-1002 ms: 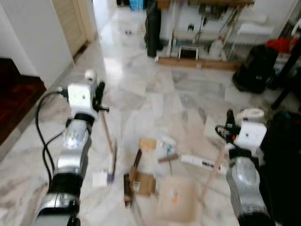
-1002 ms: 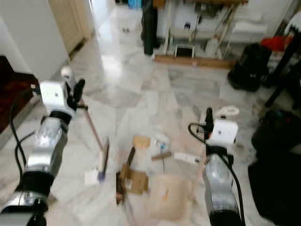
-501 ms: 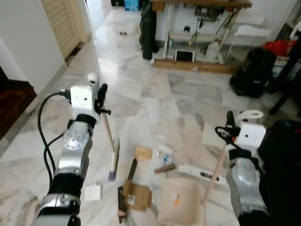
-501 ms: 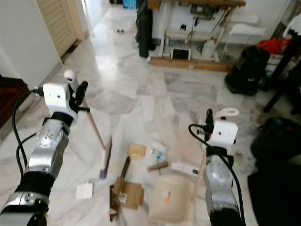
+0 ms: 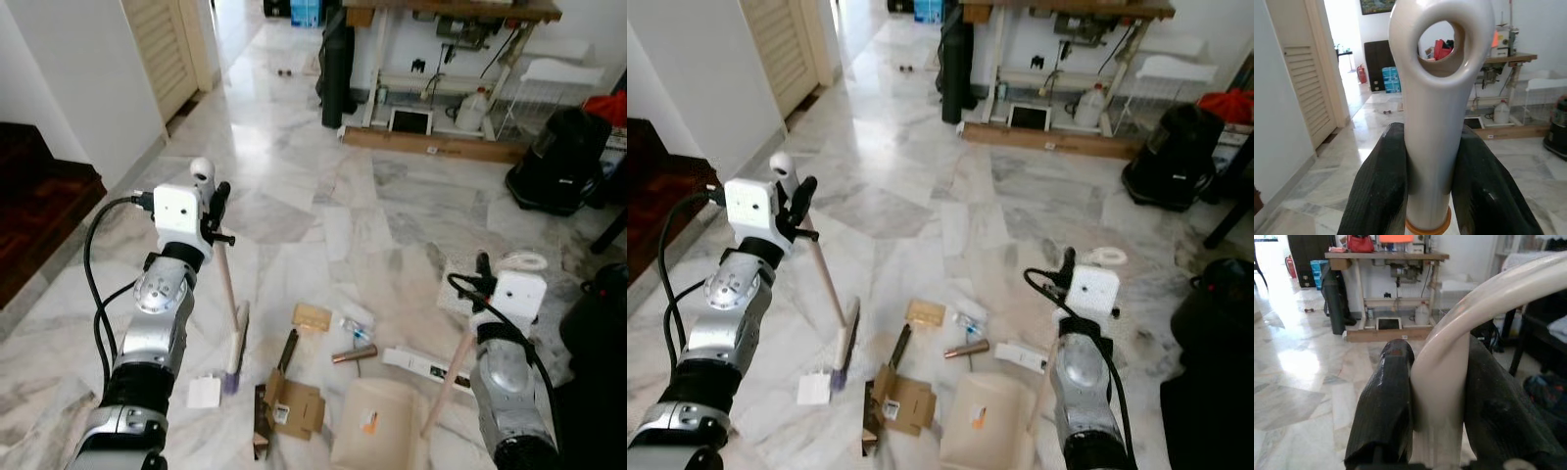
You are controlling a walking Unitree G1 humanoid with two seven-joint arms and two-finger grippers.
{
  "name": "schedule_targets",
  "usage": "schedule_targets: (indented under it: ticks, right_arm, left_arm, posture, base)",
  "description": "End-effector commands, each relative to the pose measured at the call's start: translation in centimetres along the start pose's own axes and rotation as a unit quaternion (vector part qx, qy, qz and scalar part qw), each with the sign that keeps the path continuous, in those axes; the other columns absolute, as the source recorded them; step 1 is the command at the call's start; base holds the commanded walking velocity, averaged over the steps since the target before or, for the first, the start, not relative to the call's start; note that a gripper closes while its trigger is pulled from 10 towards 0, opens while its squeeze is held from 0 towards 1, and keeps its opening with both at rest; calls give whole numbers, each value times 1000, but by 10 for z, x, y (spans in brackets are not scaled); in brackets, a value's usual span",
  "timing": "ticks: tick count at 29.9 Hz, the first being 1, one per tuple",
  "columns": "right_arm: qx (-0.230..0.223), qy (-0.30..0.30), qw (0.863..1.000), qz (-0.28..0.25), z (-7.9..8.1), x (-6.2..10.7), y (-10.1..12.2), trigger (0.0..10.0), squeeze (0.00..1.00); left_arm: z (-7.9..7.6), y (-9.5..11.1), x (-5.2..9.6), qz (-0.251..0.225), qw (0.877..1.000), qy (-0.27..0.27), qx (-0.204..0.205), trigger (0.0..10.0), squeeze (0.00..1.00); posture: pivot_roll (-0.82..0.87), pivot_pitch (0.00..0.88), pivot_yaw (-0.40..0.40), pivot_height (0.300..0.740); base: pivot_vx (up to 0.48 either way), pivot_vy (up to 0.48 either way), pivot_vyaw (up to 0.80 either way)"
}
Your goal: Sweep floor
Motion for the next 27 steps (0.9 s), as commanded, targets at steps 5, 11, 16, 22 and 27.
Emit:
schedule_targets:
  ticks: [5, 11, 16, 22, 27]
  right_arm:
    - [-7, -14, 1000, 0, 0, -1, -4, 10000, 0]
    - [-9, 10, 999, 46, 9, 3, -24, 10000, 0]
    - [-10, 10, 999, 51, 12, 0, -24, 10000, 0]
    - [-6, 12, 999, 46, 13, -6, -20, 10000, 0]
    - [9, 22, 999, 43, 17, -7, -19, 10000, 0]
  left_arm:
    - [-3, 13, -2, -22, 1000, -14, -14, 10000, 0]
    - [-6, 12, -1, -21, 999, -21, -12, 10000, 0]
    - [-7, 12, 0, -21, 999, -23, -12, 10000, 0]
    - [-7, 13, 1, -22, 999, -23, -12, 10000, 0]
    - [-6, 9, 3, -17, 1000, -22, -13, 10000, 0]
  posture:
    - [78, 76, 15, 740]
    - [87, 78, 14, 740]
    - [92, 79, 11, 740]
    - [95, 78, 9, 740]
    - [101, 81, 8, 740]
  base:
    - [0, 0, 0]
    - [0, 0, 0]
    - [0, 0, 0]
    - [0, 0, 0]
    - [0, 0, 0]
Point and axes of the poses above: a point about 5 cm out from each wrist's last joint towards the gripper, its own x axis pointing back from the gripper into the wrist, its own y axis along the axis of the wrist's last joint, z = x × y, the point moved 4 cm from there along -x, pointing out of the wrist towards the gripper, and after that the axes turned 2 degrees about x, right-handed, at the moved point
